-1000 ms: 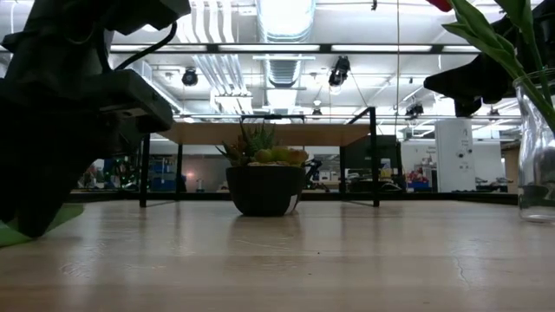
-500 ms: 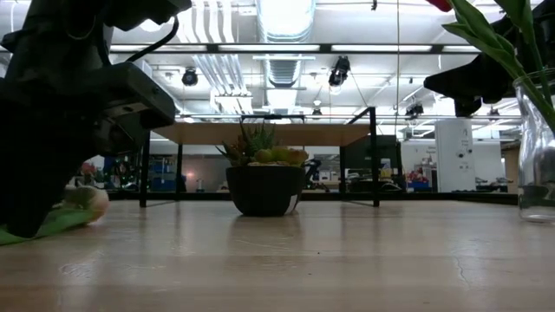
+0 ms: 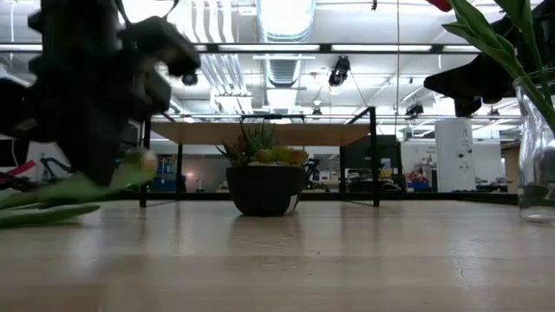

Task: Pick and place flowers into a vace then onto a shelf
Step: Put the pink flower into the left transparent vase

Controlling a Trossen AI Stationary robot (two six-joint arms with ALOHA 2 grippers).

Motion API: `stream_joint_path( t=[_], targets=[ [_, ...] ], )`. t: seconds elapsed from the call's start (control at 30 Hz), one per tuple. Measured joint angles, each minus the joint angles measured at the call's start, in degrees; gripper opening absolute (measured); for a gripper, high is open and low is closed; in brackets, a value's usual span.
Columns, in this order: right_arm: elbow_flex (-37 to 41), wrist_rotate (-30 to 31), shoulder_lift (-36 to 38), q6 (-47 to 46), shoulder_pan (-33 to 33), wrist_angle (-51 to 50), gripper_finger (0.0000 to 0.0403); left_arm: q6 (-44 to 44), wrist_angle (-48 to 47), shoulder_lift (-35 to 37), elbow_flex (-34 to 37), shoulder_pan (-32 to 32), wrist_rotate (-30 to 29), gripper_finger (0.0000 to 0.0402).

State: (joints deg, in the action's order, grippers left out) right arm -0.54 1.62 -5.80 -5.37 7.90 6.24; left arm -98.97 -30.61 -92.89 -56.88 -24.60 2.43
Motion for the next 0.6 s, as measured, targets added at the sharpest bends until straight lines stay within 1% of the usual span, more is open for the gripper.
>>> stream_joint_path(
  t=[0.17,0.33,0.4,0.5,0.6],
  targets=[
    [0.00,-0.01,0.02,0.00,-0.02,0.00,0.0028,5.05,0.40,5.10,0.00,-0.04,-6.15,0.0003],
    [0.00,0.00,0.02,-0.01,0.00,0.02,0.0028,14.16,2.75,10.30,0.00,-0.04,-9.45,0.0003],
    [0.00,-0.01,0.02,-0.02,-0.02,-0.02,0.0028,21.14,5.61,12.56,0.00,-0.14,-10.74,0.0003],
    [0.00,-0.01,0.02,-0.03,-0.01,0.00,0.0028,34.39,12.92,15.24,-0.02,-0.97,-11.85,0.0003],
    [0.00,-0.03,0.02,-0.26,-0.02,0.00,0.0028,44.97,20.22,17.75,-0.09,-1.71,-13.37,0.0002]
  ],
)
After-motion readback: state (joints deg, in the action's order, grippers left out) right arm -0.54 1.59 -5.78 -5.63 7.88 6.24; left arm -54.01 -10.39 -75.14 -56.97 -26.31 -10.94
